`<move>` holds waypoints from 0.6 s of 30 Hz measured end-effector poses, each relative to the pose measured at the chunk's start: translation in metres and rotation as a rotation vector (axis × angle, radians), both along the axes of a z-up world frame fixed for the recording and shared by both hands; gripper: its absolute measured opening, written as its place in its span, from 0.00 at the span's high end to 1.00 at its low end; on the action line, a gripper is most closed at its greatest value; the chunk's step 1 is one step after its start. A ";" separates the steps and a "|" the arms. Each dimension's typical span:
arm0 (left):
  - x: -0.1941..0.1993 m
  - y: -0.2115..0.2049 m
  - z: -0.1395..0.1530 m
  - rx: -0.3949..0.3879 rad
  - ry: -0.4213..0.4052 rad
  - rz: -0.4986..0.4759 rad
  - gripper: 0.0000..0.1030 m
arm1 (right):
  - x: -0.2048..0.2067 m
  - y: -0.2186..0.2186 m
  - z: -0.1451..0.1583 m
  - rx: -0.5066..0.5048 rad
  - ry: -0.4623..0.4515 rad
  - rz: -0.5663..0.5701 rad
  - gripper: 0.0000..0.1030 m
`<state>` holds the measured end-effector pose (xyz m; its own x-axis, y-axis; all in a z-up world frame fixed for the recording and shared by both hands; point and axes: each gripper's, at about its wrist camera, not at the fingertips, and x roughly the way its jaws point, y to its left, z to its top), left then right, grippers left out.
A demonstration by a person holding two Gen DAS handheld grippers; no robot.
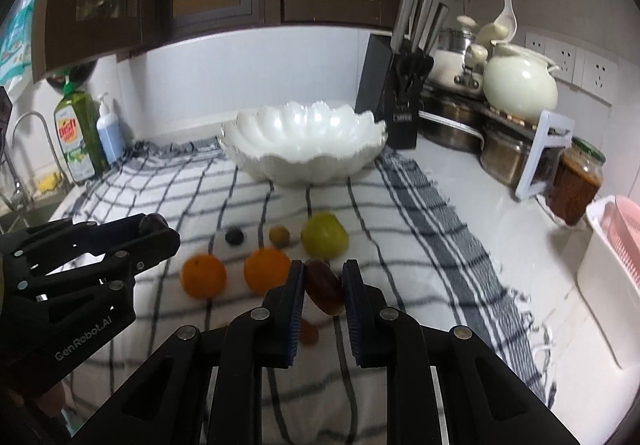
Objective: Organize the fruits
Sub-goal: 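Lift and carry the plum in the left tool while the right carries the date to the bowl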
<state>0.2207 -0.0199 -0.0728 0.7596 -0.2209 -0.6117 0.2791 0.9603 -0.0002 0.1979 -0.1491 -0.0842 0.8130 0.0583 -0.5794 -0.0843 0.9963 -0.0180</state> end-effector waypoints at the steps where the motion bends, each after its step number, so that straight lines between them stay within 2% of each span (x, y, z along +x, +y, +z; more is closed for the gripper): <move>1: 0.003 0.001 0.003 -0.002 -0.006 -0.002 0.72 | 0.003 0.002 0.003 0.003 -0.009 -0.001 0.80; 11: 0.045 0.018 0.046 -0.061 -0.081 -0.041 0.72 | 0.035 0.021 0.032 0.037 -0.089 -0.003 0.80; 18: 0.074 0.029 0.064 -0.069 -0.121 -0.066 0.72 | 0.061 0.037 0.052 0.027 -0.157 -0.020 0.80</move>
